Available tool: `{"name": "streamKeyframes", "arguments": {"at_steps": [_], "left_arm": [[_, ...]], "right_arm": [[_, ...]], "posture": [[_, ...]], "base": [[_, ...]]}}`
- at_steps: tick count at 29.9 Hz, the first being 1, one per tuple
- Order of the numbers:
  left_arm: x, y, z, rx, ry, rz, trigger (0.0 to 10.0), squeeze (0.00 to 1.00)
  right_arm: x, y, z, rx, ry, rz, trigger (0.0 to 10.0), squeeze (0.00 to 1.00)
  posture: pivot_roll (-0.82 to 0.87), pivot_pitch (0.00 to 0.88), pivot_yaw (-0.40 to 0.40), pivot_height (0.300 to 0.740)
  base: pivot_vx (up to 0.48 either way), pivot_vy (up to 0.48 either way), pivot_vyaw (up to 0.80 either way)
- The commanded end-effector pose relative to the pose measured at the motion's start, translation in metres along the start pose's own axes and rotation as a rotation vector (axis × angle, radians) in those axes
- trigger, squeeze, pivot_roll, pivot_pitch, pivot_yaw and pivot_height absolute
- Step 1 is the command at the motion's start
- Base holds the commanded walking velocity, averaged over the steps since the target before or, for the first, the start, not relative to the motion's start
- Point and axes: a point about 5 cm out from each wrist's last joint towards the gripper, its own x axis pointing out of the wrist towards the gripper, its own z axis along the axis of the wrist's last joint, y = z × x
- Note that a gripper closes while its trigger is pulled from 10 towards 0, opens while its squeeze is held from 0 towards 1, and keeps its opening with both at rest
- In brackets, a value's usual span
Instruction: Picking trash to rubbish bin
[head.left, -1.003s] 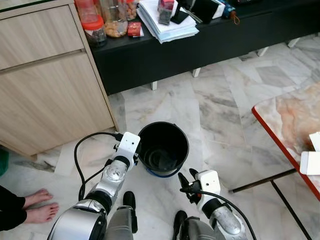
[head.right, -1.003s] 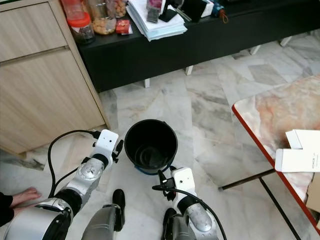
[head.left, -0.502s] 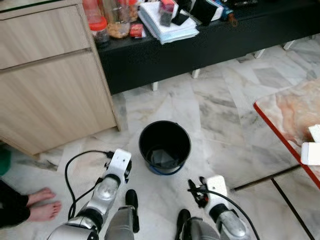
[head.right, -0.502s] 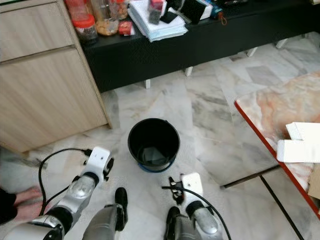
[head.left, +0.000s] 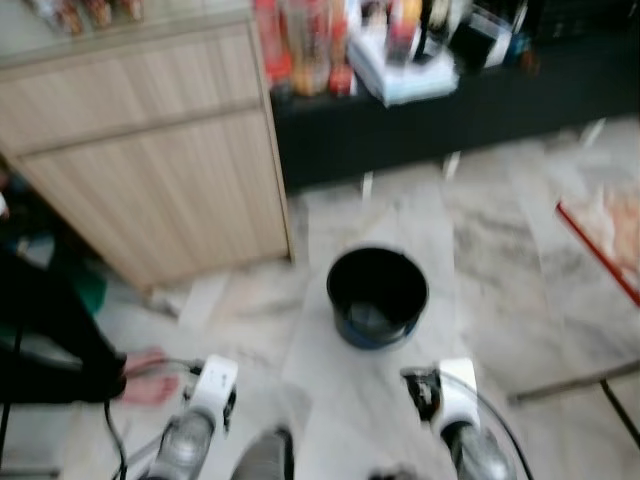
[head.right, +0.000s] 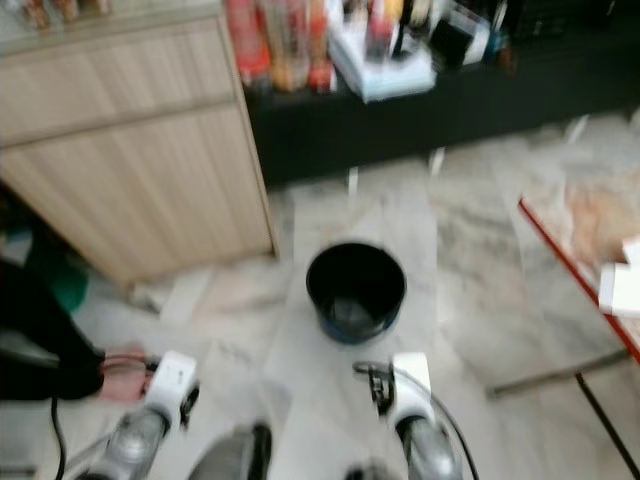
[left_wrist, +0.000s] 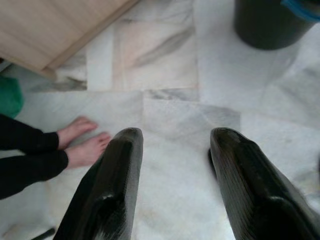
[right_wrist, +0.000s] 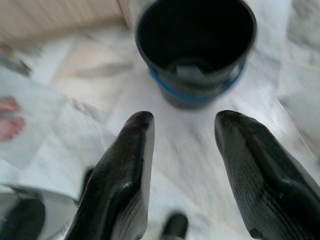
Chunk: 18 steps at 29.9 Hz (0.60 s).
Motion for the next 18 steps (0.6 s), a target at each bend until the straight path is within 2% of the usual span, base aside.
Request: {"name": "streamKeyframes", "arguments": {"at_steps": [1, 10, 14, 18], "left_arm": [[-0.002, 0.003, -0.006, 0.016, 0.037, 0.0, 10.0, 0.0], [0.003, 0.007, 0.001, -0.003, 0.048, 0.019, 10.0, 0.0], [0.002, 0.007, -0.004, 0.007, 0.078, 0.016, 10.0, 0.0], [0.002, 0.009, -0.004, 0.011, 0.085, 0.015, 10.0, 0.0]], "right_arm": [[-0.004, -0.005, -0.011, 0.038, 0.043, -0.037, 10.0, 0.0], [-0.004, -0.018, -0.016, 0.1, 0.087, -0.122, 10.0, 0.0], [-0.003, -0.02, -0.017, 0.102, 0.115, -0.143, 10.0, 0.0], [-0.002, -0.029, -0.013, 0.135, 0.111, -0.19, 10.0, 0.0]], "posture": [[0.1, 0.18, -0.025, 0.74], [0.1, 0.139, -0.024, 0.74], [0.1, 0.115, -0.018, 0.74], [0.11, 0.096, -0.016, 0.74]], "base": [[0.0, 0.0, 0.0], [0.0, 0.0, 0.0], [0.0, 0.0, 0.0], [0.0, 0.0, 0.0]]}}
